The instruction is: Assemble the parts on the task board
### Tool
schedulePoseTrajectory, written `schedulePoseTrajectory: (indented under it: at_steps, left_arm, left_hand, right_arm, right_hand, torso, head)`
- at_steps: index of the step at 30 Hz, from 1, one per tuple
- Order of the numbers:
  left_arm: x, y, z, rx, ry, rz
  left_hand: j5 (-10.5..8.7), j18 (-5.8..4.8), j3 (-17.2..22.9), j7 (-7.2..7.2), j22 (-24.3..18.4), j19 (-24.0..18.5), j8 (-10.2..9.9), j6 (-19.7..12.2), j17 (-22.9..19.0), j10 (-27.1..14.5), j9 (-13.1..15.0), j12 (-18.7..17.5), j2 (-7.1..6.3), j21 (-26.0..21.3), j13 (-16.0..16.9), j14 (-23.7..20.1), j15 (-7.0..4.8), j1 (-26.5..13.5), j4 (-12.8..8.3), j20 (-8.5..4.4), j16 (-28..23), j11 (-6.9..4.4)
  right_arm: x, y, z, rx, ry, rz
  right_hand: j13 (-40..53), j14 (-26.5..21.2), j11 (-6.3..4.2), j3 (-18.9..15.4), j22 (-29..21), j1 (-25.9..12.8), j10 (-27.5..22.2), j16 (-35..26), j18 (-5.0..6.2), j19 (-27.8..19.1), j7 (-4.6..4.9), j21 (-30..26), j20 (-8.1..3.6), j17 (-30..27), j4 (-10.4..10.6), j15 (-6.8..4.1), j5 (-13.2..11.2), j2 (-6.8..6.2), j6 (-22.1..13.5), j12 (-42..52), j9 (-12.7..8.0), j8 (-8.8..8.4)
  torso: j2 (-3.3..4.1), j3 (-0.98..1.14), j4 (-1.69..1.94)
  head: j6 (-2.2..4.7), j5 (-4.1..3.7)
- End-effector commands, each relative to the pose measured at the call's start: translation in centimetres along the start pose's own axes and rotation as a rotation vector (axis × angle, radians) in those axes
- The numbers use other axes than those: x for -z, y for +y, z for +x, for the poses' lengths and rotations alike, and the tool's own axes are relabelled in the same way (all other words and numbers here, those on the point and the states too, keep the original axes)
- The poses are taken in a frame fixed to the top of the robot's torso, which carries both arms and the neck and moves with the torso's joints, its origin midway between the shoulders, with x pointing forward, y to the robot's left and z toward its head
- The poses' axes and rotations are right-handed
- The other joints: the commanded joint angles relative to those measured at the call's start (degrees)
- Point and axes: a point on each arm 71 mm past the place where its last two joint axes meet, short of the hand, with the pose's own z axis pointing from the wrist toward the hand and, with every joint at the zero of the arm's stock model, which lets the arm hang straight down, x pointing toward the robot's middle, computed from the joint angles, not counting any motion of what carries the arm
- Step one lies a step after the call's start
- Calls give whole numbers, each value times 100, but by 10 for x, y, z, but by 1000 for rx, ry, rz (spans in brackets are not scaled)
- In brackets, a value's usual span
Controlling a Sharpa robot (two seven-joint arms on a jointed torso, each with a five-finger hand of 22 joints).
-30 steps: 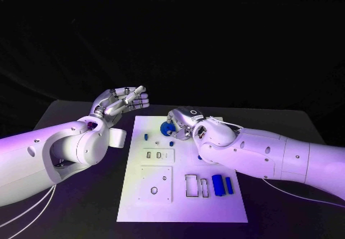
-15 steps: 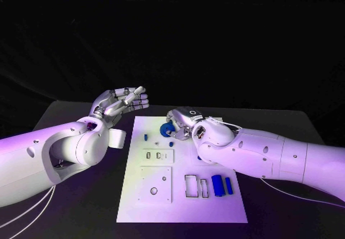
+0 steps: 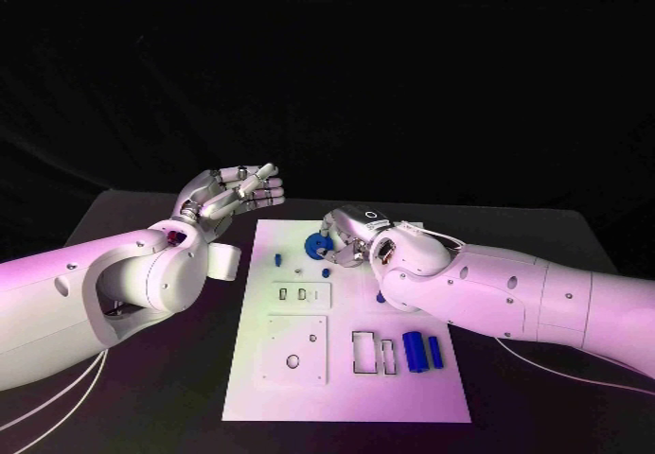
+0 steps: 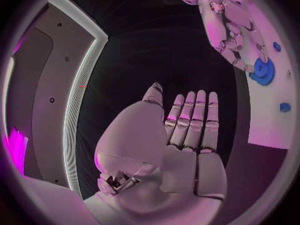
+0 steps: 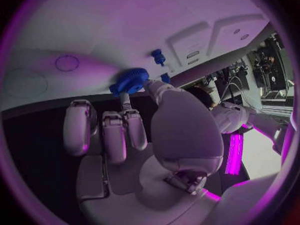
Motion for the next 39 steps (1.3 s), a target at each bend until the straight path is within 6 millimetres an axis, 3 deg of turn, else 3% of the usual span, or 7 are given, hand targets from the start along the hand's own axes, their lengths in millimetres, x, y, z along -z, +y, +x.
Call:
schedulePoseTrajectory:
  at_steps: [1,19,27,32,39]
  left_arm:
    - [-1,-1,3,6,21,5]
    - [0,-1,0,2,13,3]
    - [0,-1,-1,1,10,4]
    - [0,-1,-1,1,10,5]
    - [0,-1,-1,0,9,5]
  left_hand:
    - [21,27,-23,202,-10,-50,38,-55,6,-12,8,-28,10,-12,-6,-56,-1,51,10,10,-21,42]
    - [21,27,-23,202,-10,-50,38,-55,6,-12,8,-28,10,-12,-6,-56,-1,51,10,10,-21,42]
    - [14,26,-25,204,-15,-57,39,-61,7,-15,8,-37,13,-15,-7,-66,2,59,12,11,-26,44]
    - [13,25,-26,204,-15,-58,39,-61,7,-15,8,-38,13,-15,-7,-67,2,61,12,11,-27,45]
    - [13,25,-26,204,-15,-58,39,-61,7,-15,8,-38,13,-15,-7,-67,2,61,12,11,-27,45]
  right_arm:
    - [0,-4,3,-23,52,20]
    - [9,-21,-5,-35,39,55]
    - [15,-19,-9,-46,21,42]
    - [15,-17,-10,-51,10,39]
    - [12,-12,-11,-62,-8,29]
  right_hand:
    - [695,607,-3,53,137,-110,37,23,-36,42,6,7,-13,1510,6,6,73,27,46,28,3,30]
    - [754,607,-13,95,176,-142,86,23,-46,70,-5,40,-19,1510,-12,-1,134,45,83,73,5,36]
    - [776,607,-18,108,188,-144,104,23,-49,79,-10,51,-22,1510,-18,-4,146,45,103,90,8,42]
    - [782,607,-19,111,191,-143,110,23,-50,81,-10,54,-22,1510,-20,-5,147,43,104,95,8,42]
    - [779,607,-10,149,192,-149,110,23,-49,83,5,49,-26,1510,-29,-4,160,28,20,93,-23,-21]
  torso:
    - [-2,2,8]
    - [0,4,-9]
    - [8,6,-16]
    - [6,4,10]
    - [10,-2,3]
  head:
    - [-12,1]
    - [-8,34]
    - [-2,23]
    - [-2,7]
    - [-7,14]
